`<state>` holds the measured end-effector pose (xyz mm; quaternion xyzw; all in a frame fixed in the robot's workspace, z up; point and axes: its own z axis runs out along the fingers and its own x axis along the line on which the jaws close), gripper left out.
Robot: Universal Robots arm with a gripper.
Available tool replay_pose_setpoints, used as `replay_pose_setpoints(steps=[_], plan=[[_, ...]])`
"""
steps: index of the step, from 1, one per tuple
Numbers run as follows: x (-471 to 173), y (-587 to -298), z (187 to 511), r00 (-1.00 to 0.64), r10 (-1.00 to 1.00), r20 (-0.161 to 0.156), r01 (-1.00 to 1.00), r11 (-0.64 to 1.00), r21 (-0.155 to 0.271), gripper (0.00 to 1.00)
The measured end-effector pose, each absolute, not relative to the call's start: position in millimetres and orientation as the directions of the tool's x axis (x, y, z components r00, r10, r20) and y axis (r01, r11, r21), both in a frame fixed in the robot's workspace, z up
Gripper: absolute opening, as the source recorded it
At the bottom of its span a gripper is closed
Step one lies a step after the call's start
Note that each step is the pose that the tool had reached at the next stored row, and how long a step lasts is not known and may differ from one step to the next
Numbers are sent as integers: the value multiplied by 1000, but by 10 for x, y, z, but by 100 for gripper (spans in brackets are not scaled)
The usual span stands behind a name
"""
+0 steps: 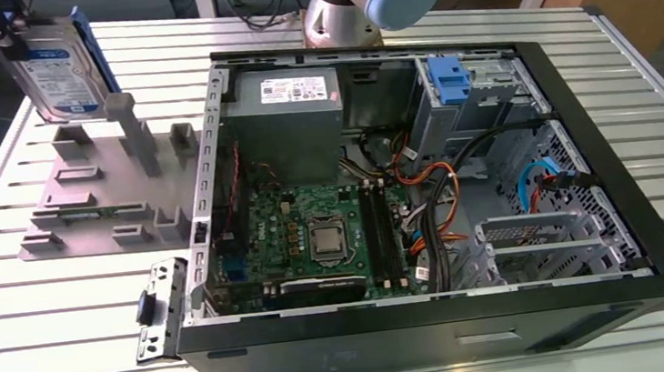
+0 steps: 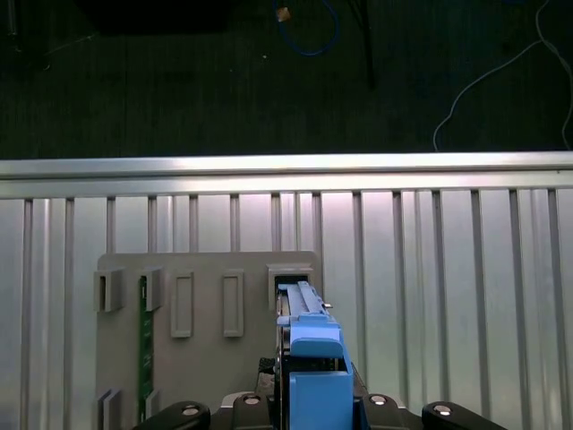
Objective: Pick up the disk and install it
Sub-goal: 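Pick up the disk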
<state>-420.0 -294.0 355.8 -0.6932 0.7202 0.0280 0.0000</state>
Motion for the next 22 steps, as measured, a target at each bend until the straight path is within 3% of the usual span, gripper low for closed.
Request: replay_pose_setpoints(steps=[22], plan=[[-4201, -2940, 3684, -39, -998, -39, -998, 37, 40, 36]])
